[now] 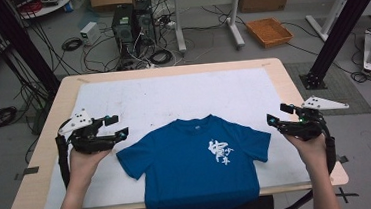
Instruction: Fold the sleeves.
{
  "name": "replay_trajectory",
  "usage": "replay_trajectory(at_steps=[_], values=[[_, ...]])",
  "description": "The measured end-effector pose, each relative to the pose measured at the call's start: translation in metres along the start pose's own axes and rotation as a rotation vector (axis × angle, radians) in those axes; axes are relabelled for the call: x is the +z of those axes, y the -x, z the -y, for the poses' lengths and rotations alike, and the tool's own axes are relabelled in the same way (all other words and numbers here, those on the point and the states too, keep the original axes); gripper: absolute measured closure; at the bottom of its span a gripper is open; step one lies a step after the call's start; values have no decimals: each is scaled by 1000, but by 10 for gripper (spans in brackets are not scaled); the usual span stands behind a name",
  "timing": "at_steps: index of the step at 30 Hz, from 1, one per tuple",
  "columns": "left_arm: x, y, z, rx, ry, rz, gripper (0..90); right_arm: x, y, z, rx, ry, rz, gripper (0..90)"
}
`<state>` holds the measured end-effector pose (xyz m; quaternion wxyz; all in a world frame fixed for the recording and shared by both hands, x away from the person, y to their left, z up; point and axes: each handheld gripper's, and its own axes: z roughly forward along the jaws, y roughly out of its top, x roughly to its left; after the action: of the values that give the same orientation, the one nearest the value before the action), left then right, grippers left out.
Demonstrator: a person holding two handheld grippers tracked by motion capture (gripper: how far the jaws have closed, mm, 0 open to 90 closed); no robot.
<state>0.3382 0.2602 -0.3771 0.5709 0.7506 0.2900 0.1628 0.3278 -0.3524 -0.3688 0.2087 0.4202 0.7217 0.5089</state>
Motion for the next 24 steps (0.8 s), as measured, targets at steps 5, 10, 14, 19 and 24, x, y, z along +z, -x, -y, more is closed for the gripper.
replay_trajectory(at_steps=[5, 10, 14, 19, 24], values=[[0, 0, 0, 6, -13, -5, 330, -3, 2, 0, 5, 8, 5, 246], [0, -2, 3, -10, -37, -6, 330, -2, 4, 0, 7, 11, 13, 246], [-3, -3, 5, -14, -44, -17, 330, -2, 6, 0, 21, 14, 23, 246], [-8, -5, 6, -27, -31, -23, 331, -1, 6, 0, 20, 18, 23, 246], [-10, -7, 8, -32, -41, -19, 330, -1, 6, 0, 22, 17, 27, 246]])
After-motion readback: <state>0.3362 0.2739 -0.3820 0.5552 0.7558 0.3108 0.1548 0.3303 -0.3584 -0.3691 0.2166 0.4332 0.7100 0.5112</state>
